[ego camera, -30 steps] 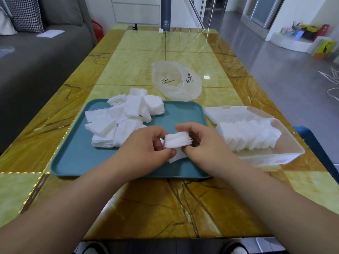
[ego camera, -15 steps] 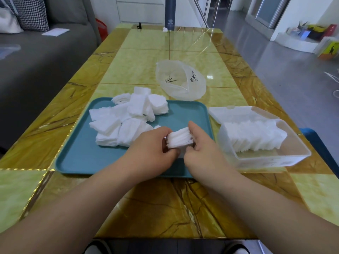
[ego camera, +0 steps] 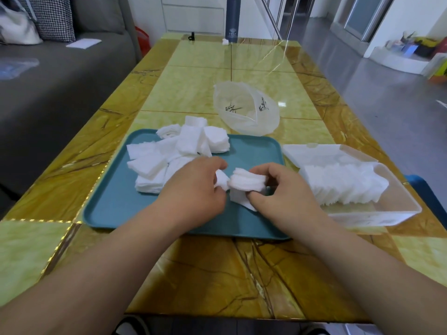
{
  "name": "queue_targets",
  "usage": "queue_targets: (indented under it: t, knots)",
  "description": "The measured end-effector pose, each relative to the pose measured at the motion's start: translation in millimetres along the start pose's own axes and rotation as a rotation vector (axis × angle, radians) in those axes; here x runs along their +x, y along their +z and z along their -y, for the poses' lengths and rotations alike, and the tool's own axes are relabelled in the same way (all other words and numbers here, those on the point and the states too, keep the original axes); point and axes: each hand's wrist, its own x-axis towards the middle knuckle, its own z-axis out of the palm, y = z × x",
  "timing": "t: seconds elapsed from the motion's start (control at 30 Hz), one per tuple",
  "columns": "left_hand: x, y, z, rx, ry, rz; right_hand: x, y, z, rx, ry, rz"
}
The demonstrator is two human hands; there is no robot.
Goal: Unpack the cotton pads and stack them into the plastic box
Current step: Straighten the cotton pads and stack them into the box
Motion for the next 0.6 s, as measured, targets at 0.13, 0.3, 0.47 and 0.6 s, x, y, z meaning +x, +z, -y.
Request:
queue_targets:
  t: [0.13,0.3,0.47,0.6]
  knots:
    - [5.1,-1.5,9.8,0.131,-0.090,-0.026,0.8,-0.8,-4.3,0.015,0.051,-0.035]
    - [1.8,6.7,5.8,0.213,-0.084,0.084,1.6,0.6,-6.7,0.046,0.068,-0.050]
    - [1.9,4.8,3.8,0.152,-0.122,0.071,1.1,-1.8,-9.1,0.069,0.079,-0.055]
    - [4.6,4.9,2.5,-0.058,-0.210,0.059,1.0,-2.1,-8.6,0.072,0.079,-0.052]
